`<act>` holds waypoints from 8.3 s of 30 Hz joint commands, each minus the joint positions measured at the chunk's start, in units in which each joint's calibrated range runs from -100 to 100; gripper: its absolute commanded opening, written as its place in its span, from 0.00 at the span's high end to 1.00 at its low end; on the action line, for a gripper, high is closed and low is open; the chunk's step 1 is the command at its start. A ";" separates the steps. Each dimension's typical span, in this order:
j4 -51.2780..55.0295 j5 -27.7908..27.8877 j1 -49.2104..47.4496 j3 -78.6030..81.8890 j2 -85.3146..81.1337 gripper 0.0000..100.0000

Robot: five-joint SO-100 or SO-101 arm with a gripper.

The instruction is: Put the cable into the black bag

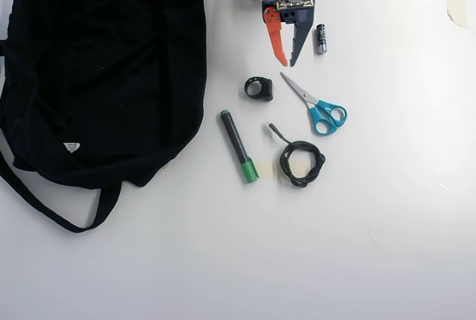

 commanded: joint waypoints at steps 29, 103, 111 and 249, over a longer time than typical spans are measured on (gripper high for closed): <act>-34.37 0.65 3.25 -66.07 57.74 0.98; 48.32 0.18 -0.57 -77.21 58.16 0.98; 45.90 0.28 0.40 -77.03 58.66 0.98; 40.91 -3.44 -0.27 -123.48 122.23 0.79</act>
